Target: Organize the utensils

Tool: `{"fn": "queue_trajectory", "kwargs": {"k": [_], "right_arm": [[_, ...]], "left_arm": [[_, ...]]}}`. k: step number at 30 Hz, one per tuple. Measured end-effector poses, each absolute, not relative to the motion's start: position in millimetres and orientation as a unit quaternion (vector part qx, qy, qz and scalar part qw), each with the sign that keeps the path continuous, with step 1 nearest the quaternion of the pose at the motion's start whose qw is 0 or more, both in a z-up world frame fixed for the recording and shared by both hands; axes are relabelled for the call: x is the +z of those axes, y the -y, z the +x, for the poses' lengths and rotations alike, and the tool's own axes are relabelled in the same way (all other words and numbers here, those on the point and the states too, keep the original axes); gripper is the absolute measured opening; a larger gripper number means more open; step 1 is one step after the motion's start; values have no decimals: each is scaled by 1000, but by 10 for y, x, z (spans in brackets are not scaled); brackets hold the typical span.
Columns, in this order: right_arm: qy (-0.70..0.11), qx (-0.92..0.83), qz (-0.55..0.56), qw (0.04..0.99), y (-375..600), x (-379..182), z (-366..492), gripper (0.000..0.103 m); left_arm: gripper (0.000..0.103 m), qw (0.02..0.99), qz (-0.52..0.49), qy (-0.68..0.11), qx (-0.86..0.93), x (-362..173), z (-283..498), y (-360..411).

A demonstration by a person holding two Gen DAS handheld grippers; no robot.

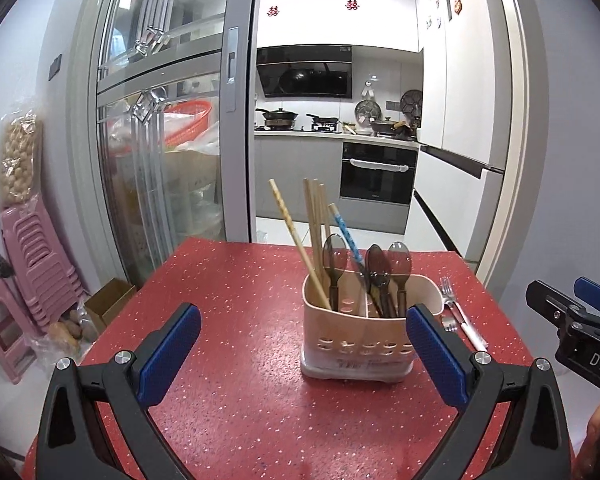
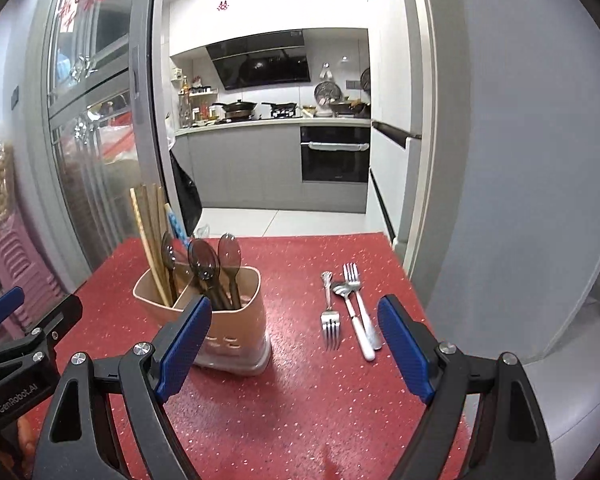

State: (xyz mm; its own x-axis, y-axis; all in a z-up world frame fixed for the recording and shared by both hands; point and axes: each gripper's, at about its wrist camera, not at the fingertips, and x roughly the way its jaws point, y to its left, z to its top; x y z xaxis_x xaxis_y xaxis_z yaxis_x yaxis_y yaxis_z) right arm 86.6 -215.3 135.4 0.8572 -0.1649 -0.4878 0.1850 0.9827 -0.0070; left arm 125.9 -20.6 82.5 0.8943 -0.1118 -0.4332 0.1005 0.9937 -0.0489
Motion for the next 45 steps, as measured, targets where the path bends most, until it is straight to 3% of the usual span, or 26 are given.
{"fn": "queue_trajectory", "kwargs": {"k": [45], "right_arm": [[-244,-98,20,965,2179,1382,857,87]], "left_arm": [[103,972,-11,-224,-62,825,1321,233]]}}
